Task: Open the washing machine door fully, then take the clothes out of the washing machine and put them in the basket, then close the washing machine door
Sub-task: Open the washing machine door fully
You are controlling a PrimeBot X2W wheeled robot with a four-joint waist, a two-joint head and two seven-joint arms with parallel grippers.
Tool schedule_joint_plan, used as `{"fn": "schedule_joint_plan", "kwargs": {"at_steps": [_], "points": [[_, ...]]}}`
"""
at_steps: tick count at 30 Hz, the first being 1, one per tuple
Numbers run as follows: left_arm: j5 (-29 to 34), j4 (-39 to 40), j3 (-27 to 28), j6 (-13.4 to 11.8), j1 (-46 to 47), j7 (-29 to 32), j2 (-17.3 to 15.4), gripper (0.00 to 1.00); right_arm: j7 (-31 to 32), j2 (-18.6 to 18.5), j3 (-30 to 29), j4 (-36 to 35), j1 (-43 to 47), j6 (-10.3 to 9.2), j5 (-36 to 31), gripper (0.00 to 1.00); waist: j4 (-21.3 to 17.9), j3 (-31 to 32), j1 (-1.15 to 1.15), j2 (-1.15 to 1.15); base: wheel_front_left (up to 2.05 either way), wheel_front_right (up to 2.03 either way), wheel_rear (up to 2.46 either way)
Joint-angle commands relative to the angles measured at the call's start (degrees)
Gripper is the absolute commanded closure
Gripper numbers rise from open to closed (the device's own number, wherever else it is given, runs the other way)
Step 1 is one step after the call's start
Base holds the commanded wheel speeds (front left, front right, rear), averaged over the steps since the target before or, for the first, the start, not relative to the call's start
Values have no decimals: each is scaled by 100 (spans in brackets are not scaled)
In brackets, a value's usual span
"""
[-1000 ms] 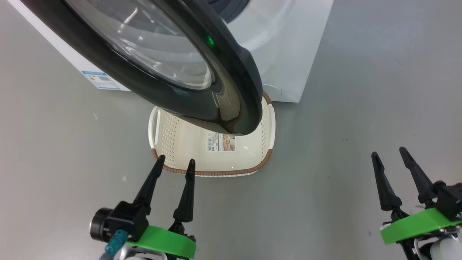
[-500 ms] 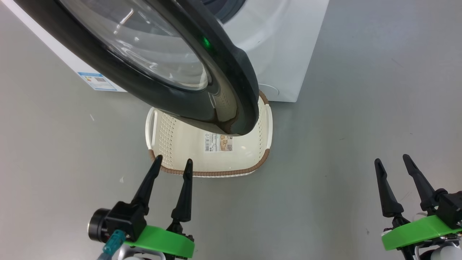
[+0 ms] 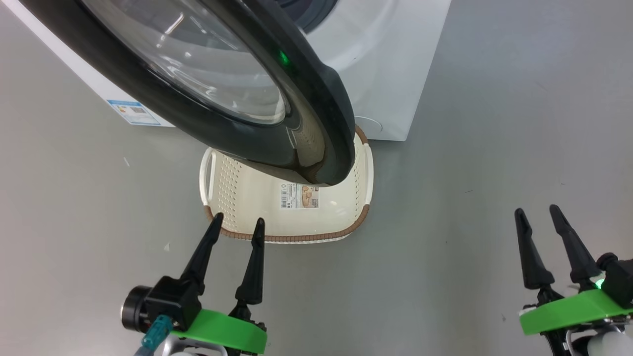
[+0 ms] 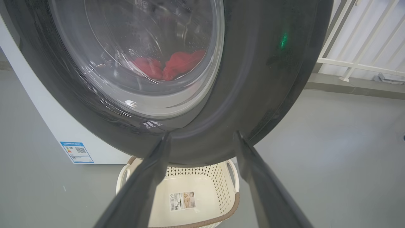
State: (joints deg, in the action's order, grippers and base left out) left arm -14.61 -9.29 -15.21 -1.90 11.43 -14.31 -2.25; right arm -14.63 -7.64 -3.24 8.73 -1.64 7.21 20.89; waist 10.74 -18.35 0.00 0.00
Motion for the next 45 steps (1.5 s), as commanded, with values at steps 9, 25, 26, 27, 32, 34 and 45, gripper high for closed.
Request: {"fn": "schedule_joint_plan", "kwargs": {"at_steps": [9,25,26,27,32,34,45], "points": [[-9,116,119,48,-67,-69,-63,0,-37,-247,551,-309,-930,28,614,100,40,22,0,0,0,0,0],[-124,129,-74,2,-105,-69,-63,0,-37,-580,1953,243,-2590,28,1967,100,274,41,0,0,0,0,0],[-132,127,-88,0,-105,-69,-63,0,-37,-594,2097,340,-2692,28,2199,100,290,41,0,0,0,0,0],[-138,124,-99,-2,-107,-69,-63,0,-37,-640,2253,447,-2812,28,2398,100,301,41,0,0,0,0,0],[-163,104,-146,-10,-104,-69,-63,0,90,-899,2983,817,-3484,28,3418,100,358,37,0,0,0,0,0],[-175,98,-159,-13,-101,-69,-63,0,217,-980,3206,874,-3718,28,3828,100,377,40,0,0,0,0,0],[-238,96,-233,-34,-77,-69,-63,0,1491,-1313,3955,876,-4568,28,5939,100,486,8,0,0,0,0,0]]}}
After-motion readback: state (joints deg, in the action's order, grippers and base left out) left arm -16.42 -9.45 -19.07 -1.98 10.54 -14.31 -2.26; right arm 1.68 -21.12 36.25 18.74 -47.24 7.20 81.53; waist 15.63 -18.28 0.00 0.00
